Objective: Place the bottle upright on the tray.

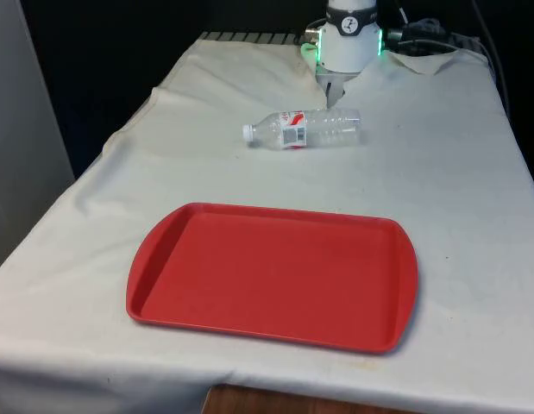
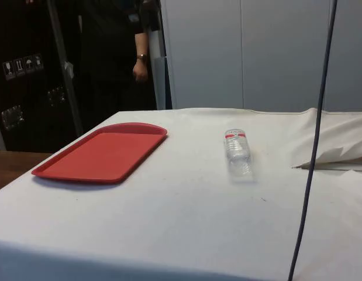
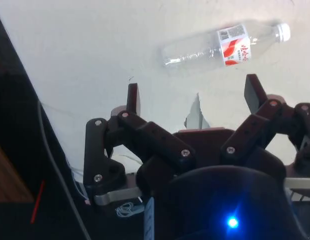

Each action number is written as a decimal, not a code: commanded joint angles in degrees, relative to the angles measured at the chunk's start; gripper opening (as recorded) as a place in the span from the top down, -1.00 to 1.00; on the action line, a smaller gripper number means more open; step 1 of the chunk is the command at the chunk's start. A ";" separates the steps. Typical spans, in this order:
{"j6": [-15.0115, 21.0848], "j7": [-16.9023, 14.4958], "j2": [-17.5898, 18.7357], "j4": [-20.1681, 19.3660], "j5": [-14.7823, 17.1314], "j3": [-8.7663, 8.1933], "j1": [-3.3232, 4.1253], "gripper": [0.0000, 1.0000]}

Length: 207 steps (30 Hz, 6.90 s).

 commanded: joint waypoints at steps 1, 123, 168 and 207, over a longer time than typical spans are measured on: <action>-0.06 0.06 -0.06 0.00 0.00 0.06 0.00 -1.00; 27.04 -2.86 -19.19 -41.94 -4.76 -6.82 -1.32 -1.00; 37.82 12.38 -11.46 -45.15 -3.32 -7.28 -1.26 -1.00; 41.02 26.18 -8.59 -45.38 -2.58 -7.28 -1.20 -1.00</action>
